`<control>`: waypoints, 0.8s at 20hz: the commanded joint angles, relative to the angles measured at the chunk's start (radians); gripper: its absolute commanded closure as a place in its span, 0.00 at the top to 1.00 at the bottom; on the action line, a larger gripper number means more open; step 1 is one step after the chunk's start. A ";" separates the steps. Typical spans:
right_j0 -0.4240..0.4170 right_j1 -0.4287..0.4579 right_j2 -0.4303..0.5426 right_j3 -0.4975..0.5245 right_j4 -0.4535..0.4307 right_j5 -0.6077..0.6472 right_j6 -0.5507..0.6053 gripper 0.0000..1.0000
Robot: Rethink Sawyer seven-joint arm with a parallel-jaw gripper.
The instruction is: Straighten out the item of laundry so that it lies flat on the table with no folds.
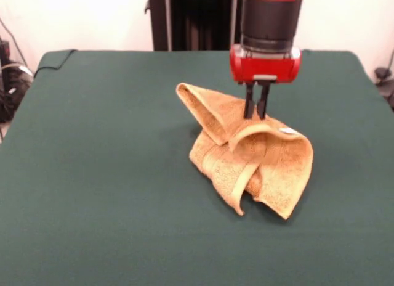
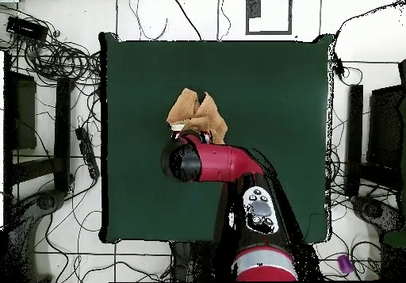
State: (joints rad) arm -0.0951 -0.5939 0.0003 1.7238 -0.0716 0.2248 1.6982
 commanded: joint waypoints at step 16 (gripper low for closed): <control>0.257 -0.197 -0.096 0.139 0.151 0.169 0.334 0.00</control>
State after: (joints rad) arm 0.0600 -0.7372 -0.0469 1.7571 -0.0085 0.2542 1.6990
